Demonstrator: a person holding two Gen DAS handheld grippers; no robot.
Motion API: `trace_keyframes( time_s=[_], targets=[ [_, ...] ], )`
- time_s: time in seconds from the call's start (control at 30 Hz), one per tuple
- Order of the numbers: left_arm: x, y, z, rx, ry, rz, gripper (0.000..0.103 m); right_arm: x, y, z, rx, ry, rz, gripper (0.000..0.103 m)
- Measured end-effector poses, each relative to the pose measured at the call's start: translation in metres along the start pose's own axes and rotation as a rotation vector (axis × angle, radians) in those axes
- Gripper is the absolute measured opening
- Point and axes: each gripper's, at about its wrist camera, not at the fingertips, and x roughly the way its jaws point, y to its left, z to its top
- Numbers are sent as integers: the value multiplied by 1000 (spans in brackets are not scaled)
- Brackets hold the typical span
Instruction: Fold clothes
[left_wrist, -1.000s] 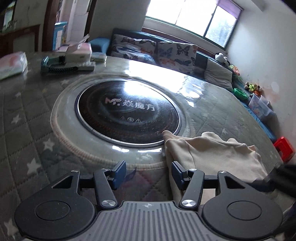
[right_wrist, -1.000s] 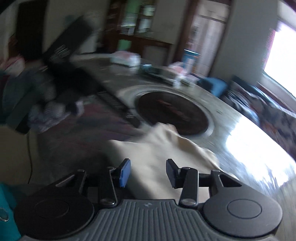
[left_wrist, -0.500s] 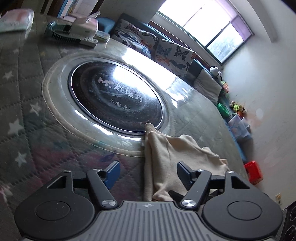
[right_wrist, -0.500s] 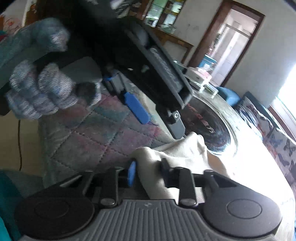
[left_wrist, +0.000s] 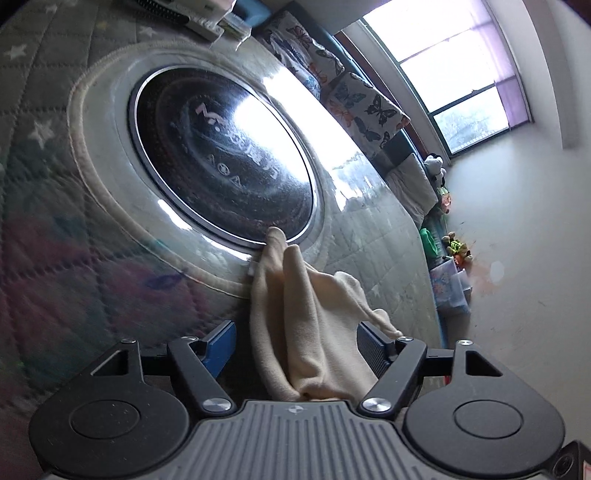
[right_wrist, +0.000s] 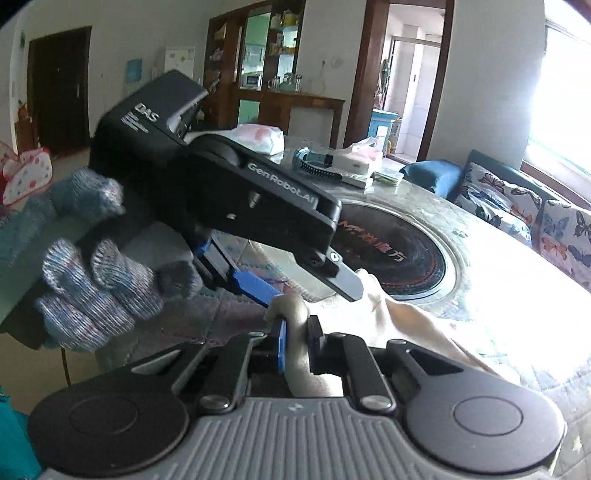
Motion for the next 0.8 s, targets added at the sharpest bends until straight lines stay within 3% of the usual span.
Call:
trace_keyframes(
  time_s=[0.1,0.23,0.3,0.37,0.47,0.7,0.8],
  targets=[
    [5,-1,0,-11,11,-13,73,-7,-3,-3,9,-16,3,9],
    [11,2,0,-41,35,-32,57,-12,-5,-5,23,-29,11,9],
    [14,5,0,-54,45,-32,45,-14,-4,-6,23,-33,18,9],
    [16,9,0,-69,51,-24,27,-13,-4,-8,18,-33,24,9],
    [16,15,0,-81,51,-16,18,-14,-4,-11,22,-27,39,9],
    [14,15,1,-54,43,-8,16,-27,-11,-20,76,-32,28,18],
    [15,14,0,-42,44,-6,17,-40,-29,-28,142,-44,-44,19]
  ],
)
